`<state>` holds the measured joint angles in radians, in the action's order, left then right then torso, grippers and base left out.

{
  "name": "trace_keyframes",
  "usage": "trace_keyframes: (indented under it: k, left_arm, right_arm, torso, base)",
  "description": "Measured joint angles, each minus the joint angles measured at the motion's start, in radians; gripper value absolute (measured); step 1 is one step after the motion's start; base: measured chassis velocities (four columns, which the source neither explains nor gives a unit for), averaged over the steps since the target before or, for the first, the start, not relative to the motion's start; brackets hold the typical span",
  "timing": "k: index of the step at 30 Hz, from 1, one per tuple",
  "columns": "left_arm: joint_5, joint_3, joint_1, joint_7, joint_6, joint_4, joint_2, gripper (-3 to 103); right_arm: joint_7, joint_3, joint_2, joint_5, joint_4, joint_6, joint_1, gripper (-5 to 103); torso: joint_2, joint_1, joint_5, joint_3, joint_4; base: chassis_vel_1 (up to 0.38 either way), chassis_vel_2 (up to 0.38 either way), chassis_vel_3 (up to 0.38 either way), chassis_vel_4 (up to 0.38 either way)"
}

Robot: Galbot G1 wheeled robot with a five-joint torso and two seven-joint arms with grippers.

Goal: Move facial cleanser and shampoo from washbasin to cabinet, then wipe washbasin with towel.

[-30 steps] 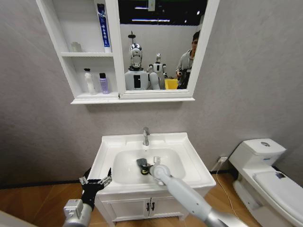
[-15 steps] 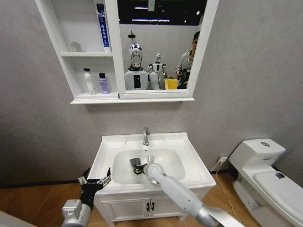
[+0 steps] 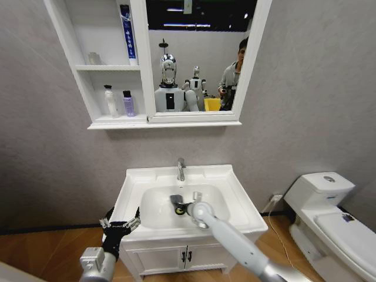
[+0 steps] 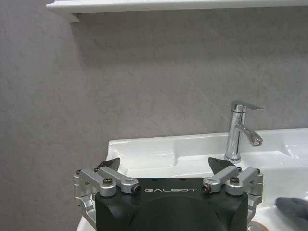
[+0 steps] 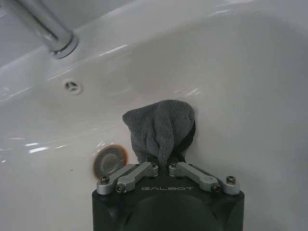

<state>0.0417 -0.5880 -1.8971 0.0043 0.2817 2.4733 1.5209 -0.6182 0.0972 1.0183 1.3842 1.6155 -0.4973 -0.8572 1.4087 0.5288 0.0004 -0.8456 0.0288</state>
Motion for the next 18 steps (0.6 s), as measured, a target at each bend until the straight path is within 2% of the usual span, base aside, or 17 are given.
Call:
trace_keyframes:
  k: [2,3,6,9,13,18]
  left_arm:
    - [-0.002,0.007,0.000,0.000,-0.001,0.000,-0.003,100]
    - [-0.002,0.007,0.000,0.000,-0.001,0.000,-0.003,100]
    - [-0.016,0.028,-0.001,0.003,-0.003,0.000,-0.005,100]
    - [-0.027,0.043,-0.004,0.007,-0.005,0.003,-0.003,100]
    - [-0.041,0.060,-0.011,0.010,-0.010,0.012,-0.002,100]
    - [-0.045,0.055,-0.017,0.016,-0.014,0.026,-0.001,100]
  right_arm:
    - [0.005,-0.075,-0.066,0.013,0.074,-0.005,-0.036,4]
    - [0.005,-0.075,-0.066,0.013,0.074,-0.005,-0.036,4]
    - [0.007,-0.165,-0.128,0.017,0.200,-0.008,-0.085,4]
    - [0.012,-0.211,-0.152,-0.006,0.256,-0.008,-0.113,4]
    - [0.040,-0.297,-0.199,-0.087,0.322,0.002,-0.170,4]
    - [0.080,-0.349,-0.238,-0.100,0.308,0.011,-0.201,4]
  torso:
    - [0.000,0.000,0.0001,0.000,-0.0010]
    - [0.000,0.000,0.0001,0.000,-0.0010]
    - [0.000,0.000,0.0001,0.000,-0.0015]
    - [0.000,0.000,-0.0002,0.000,-0.0015]
    - [0.000,0.000,-0.0001,0.000,-0.0010]
    - [0.000,0.000,-0.0003,0.000,-0.0010]
  base:
    - [0.000,0.000,0.000,0.000]
    - [0.000,0.000,0.000,0.000]
    - [0.000,0.000,0.000,0.000]
    - [0.000,0.000,0.000,0.000]
    - [0.000,0.000,0.000,0.000]
    - [0.000,0.000,0.000,0.000]
